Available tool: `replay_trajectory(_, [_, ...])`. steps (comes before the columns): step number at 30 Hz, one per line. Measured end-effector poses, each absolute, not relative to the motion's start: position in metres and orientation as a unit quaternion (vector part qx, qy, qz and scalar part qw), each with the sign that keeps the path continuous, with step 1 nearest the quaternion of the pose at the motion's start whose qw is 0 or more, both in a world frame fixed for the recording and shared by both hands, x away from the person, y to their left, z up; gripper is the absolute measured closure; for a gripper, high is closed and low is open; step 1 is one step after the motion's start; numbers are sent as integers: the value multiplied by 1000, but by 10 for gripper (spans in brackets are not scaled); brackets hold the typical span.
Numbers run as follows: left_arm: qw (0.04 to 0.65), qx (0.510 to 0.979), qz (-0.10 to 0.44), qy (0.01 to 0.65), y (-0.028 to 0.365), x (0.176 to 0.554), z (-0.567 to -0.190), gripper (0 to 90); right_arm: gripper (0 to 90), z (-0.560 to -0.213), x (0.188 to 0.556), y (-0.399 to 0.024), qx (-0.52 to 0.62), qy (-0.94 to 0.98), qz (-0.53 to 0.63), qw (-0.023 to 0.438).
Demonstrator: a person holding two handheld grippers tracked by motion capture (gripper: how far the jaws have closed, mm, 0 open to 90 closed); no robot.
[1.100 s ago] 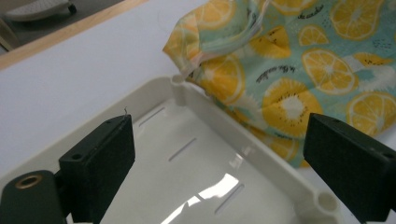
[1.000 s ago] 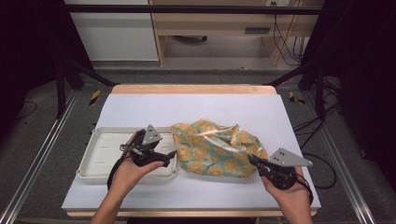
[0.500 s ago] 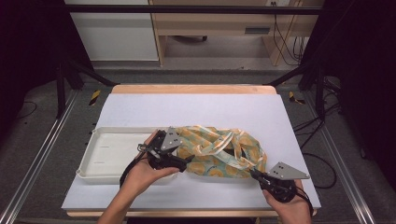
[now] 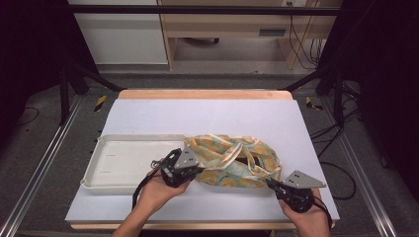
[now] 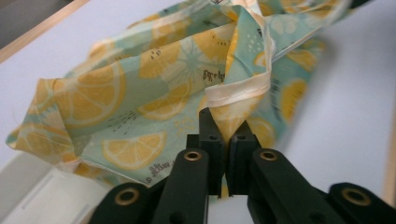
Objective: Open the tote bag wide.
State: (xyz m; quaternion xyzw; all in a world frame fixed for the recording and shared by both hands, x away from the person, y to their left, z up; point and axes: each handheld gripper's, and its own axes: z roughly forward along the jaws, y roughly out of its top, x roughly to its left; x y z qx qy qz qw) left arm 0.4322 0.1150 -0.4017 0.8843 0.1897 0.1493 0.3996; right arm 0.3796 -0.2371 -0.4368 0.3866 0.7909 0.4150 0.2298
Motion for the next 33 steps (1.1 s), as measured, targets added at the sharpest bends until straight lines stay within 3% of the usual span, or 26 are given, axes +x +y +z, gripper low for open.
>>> replay_trajectory(4, [399, 886, 158, 175, 127, 411, -408, 889, 798, -436, 380, -234, 388, 790, 414, 231])
replay_trajectory(6, [397, 887, 158, 177, 130, 411, -410, 887, 673, -432, 378, -230, 383, 794, 415, 227])
replay_trajectory(7, [394, 887, 162, 178, 131, 412, -410, 887, 557, -426, 375, -226, 377, 800, 409, 224])
replay_trajectory(8, [396, 885, 164, 183, 133, 413, -409, 887, 557, -426, 375, -226, 377, 800, 409, 224])
replay_trajectory(13, [403, 881, 163, 187, 137, 414, -407, 894, 380, -402, 372, -218, 361, 803, 410, 236])
replay_trajectory(17, [401, 882, 162, 186, 139, 414, -407, 895, 319, -379, 390, -205, 345, 810, 414, 233])
replay_trajectory(26, [414, 876, 162, 185, 144, 416, -400, 895, 341, -370, 456, -156, 310, 859, 357, 196])
replay_trajectory(30, [417, 876, 166, 178, 144, 415, -393, 895, 447, -375, 474, -141, 302, 875, 334, 177])
replay_trajectory(33, [419, 876, 165, 173, 143, 413, -390, 895, 645, -379, 481, -135, 299, 879, 331, 168])
